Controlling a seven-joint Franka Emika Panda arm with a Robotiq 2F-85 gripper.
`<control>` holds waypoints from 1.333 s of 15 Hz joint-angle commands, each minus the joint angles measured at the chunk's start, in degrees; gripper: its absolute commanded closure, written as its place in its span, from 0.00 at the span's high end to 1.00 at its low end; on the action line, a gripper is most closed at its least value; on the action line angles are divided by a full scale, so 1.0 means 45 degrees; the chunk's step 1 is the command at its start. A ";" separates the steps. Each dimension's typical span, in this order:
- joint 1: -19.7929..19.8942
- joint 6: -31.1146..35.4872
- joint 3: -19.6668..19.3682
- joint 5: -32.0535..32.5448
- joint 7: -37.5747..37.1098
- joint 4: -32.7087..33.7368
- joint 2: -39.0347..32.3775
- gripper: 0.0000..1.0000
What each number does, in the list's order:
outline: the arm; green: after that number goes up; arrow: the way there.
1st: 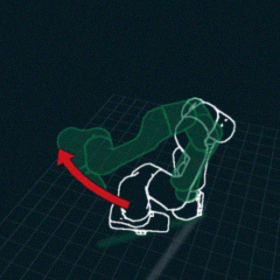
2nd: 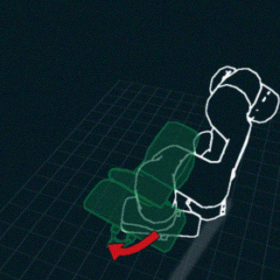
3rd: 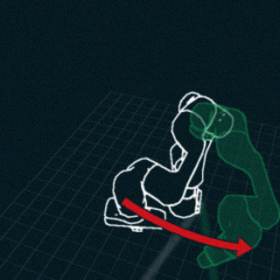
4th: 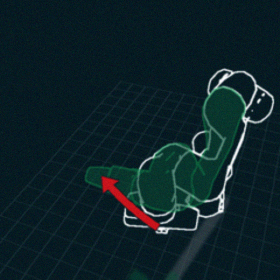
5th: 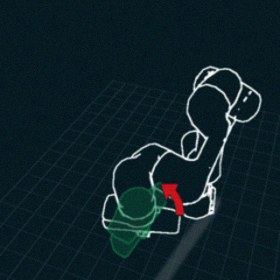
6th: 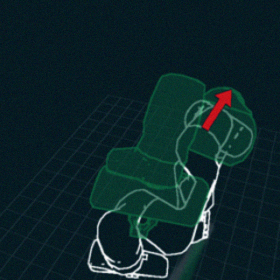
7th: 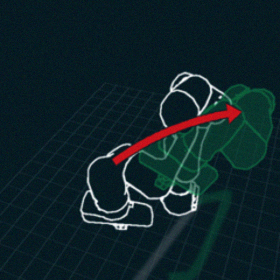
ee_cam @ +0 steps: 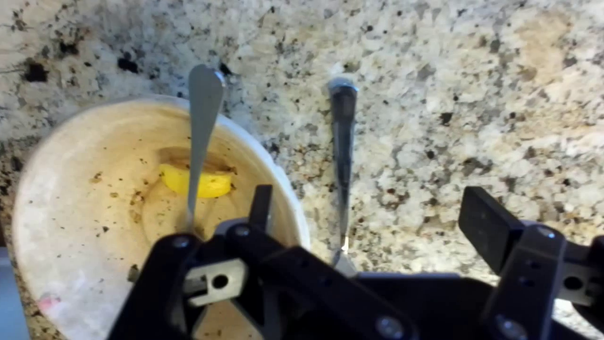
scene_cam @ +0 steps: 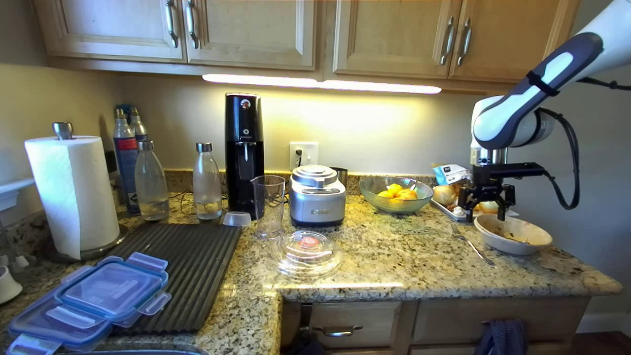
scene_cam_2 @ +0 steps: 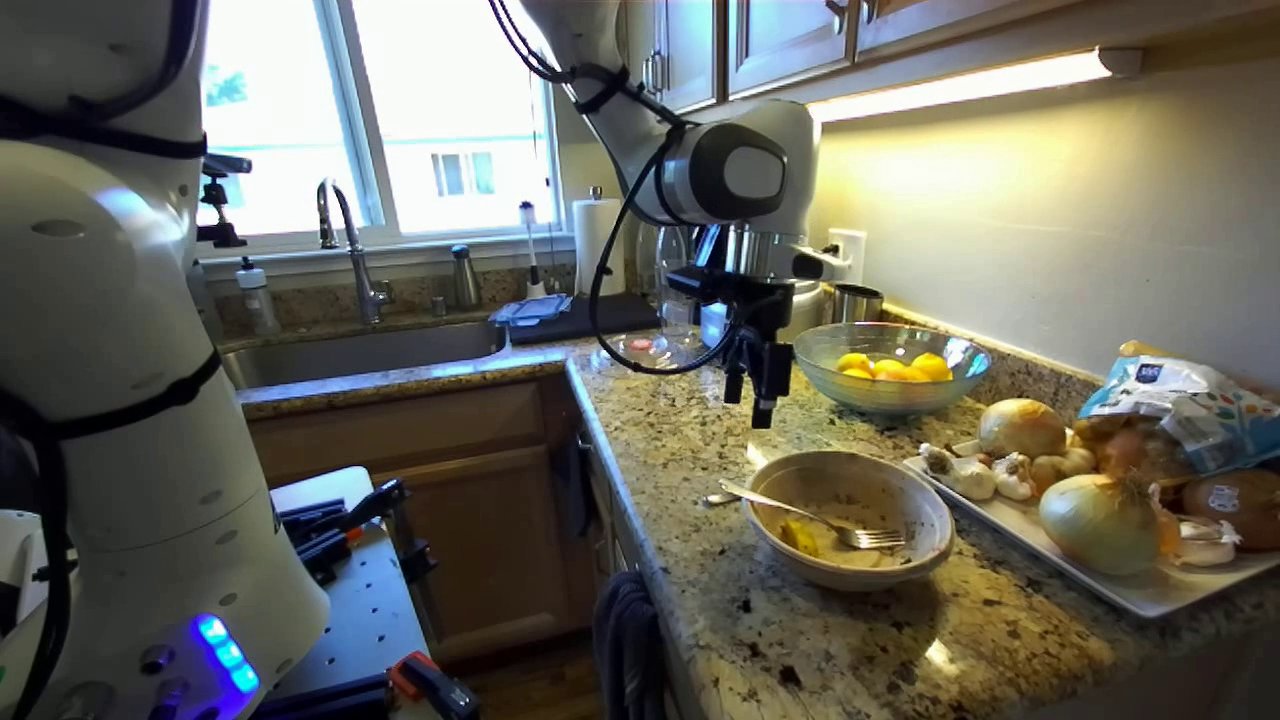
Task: Put the bowl on the left inside the bowl on the right then place the forks inside it
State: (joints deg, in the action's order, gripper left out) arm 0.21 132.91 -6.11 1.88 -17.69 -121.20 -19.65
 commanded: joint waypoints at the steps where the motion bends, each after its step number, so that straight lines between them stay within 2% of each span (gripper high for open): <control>1: -0.0300 0.0766 0.0340 0.0159 0.0170 -0.0537 0.0470 1.00; 5: -0.0670 0.1695 0.0384 0.0530 -0.0168 -0.0285 -0.0192 1.00; 10: -0.0936 0.2079 0.0183 0.0921 -0.0363 0.0219 -0.1365 1.00; 20: -0.1420 0.1750 -0.0477 0.1691 -0.0568 0.1470 -0.3139 1.00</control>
State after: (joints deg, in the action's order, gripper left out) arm -4.03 141.16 -5.93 7.03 -17.99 -115.93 -32.57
